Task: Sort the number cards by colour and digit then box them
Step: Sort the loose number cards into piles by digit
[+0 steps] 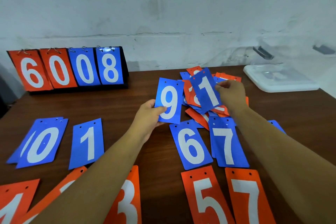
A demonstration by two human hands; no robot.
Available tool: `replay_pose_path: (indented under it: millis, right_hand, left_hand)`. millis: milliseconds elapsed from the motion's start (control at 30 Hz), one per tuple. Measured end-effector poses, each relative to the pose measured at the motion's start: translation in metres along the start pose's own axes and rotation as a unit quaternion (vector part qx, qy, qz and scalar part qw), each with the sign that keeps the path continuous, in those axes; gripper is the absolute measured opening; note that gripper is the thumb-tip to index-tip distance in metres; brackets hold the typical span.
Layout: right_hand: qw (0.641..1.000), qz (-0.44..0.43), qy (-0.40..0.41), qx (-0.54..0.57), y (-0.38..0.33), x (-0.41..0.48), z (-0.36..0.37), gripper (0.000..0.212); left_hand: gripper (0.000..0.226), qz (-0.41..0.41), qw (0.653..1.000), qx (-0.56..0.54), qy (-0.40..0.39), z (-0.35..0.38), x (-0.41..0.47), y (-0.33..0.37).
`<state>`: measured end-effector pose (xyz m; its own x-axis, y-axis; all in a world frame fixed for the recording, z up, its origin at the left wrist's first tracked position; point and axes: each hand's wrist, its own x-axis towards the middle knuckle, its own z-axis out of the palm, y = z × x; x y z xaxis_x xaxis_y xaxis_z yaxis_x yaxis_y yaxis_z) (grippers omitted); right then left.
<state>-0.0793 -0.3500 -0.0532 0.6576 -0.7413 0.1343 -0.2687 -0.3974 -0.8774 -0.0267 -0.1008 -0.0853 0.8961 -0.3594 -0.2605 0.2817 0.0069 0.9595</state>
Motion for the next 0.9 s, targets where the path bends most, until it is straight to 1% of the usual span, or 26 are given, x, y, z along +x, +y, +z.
replay_pose_path:
  millis: [67,100,133,200,267,367,433,533,600,667,800,900]
  right_hand:
    - [0.992,0.043,-0.018,0.116,-0.014,-0.014,-0.002,0.009]
    - [0.982,0.07,-0.036,0.169,-0.02,-0.022,-0.003,0.007]
    - [0.968,0.1,-0.058,0.222,-0.025,-0.032,-0.003,0.003]
    - [0.938,0.151,-0.104,0.294,-0.032,-0.056,-0.001,0.008]
    - [0.93,0.175,-0.136,0.292,-0.035,-0.084,0.005,0.011]
    - [0.948,0.162,-0.14,0.236,-0.035,-0.12,0.015,0.008]
    - [0.959,0.141,-0.144,0.201,-0.037,-0.14,0.021,0.009]
    - [0.959,0.132,-0.17,0.186,-0.046,-0.168,0.031,0.009]
    - [0.96,0.11,-0.178,0.186,-0.053,-0.183,0.037,0.008]
    - [0.953,0.115,-0.189,0.207,-0.062,-0.195,0.043,0.009]
    - [0.925,0.16,-0.241,0.246,-0.08,-0.215,0.057,0.009]
    - [0.921,0.148,-0.273,0.236,-0.086,-0.229,0.066,0.01]
  left_hand:
    - [0.017,0.006,1.0,-0.003,0.018,-0.001,-0.006,0.002]
    - [0.016,0.008,1.0,-0.006,0.026,-0.001,-0.01,0.004]
    - [0.016,0.01,0.999,-0.013,0.029,-0.001,-0.014,0.006]
    - [0.016,0.014,0.999,-0.033,0.025,-0.003,-0.026,0.009]
    - [0.015,0.014,0.998,-0.057,0.009,-0.006,-0.04,0.01]
    - [0.019,0.026,0.997,-0.07,-0.036,-0.012,-0.063,0.007]
    - [0.024,0.044,0.997,-0.037,-0.045,-0.019,-0.078,0.001]
    - [0.04,0.072,0.996,0.045,-0.007,-0.038,-0.096,-0.005]
    - [0.043,0.08,0.993,0.08,0.033,-0.054,-0.109,-0.006]
    - [0.039,0.079,0.99,0.101,0.059,-0.067,-0.121,-0.004]
    - [0.028,0.054,0.992,0.095,0.063,-0.09,-0.138,-0.004]
    - [0.02,0.053,0.992,0.088,0.076,-0.107,-0.149,-0.005]
